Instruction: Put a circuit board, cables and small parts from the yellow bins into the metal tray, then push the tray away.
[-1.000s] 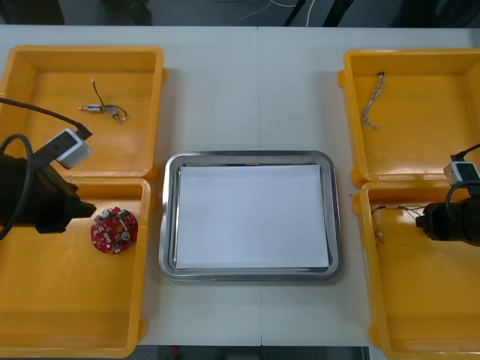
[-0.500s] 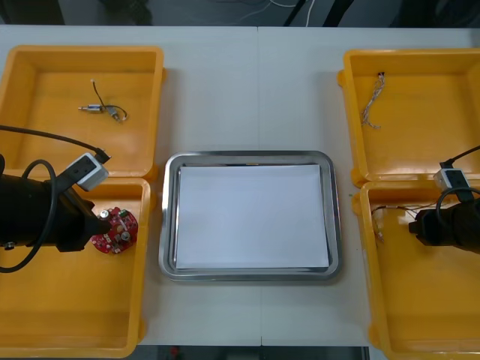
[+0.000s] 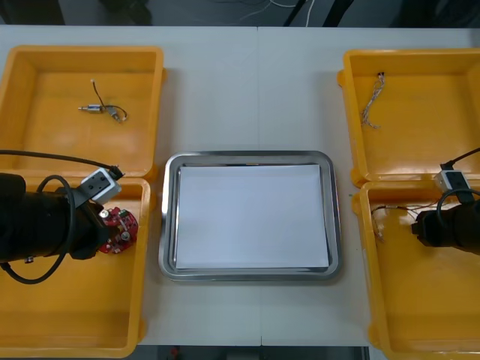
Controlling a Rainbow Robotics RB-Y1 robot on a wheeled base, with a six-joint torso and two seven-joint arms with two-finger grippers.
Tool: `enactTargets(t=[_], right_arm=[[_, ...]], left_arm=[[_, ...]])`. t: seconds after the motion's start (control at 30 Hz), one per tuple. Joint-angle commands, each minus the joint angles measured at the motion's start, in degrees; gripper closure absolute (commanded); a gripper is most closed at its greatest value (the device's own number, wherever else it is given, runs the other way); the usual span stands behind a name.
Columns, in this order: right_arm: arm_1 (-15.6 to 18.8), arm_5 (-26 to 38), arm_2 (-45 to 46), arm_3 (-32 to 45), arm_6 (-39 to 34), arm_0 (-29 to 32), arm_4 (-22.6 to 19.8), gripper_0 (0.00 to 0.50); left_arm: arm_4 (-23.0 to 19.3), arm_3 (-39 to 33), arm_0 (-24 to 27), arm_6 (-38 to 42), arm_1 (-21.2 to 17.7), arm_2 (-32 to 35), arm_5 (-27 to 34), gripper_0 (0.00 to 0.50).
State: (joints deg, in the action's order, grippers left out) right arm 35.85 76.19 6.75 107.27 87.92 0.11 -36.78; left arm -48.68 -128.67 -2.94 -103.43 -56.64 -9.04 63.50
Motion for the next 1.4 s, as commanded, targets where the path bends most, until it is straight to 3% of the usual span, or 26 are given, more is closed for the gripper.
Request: enactTargets(t=[0.03,0.33,0.73,1.1,1.4], right_arm=[[-0.5,-0.6,-0.7,0.5,2.1,1.4,-0.7,0.272],[-0.5,-2.2,-0.7,0.7,2.3,2.3,-1.4,0.500],[-0.5,-2.2,0.9,4.3,2.0,3.8,-1.9,0.500],[-0.5,5.0,6.2,11.8,1.6,6.4,-2.7,0.500],[-0.5,7.2,9.3,16.7,1.2,10.0,-3.2,0.500]], left_arm=[[1.2,0.9,-1.1,-5.5,-2.2,-2.0,-2.8,0.000],[2.2,2.5,-1.1,-5.0,-2.2,-5.1,-6.7,0.000],[3.4,4.3,-1.1,-4.7,-2.2,-8.2,-10.9,0.000],[5.2,5.8,-0.7,-4.2,-2.2,-10.5,-13.2,0.000],[5.5,6.6,-0.4,-4.1,-2.3,-11.7,-14.7,0.000]])
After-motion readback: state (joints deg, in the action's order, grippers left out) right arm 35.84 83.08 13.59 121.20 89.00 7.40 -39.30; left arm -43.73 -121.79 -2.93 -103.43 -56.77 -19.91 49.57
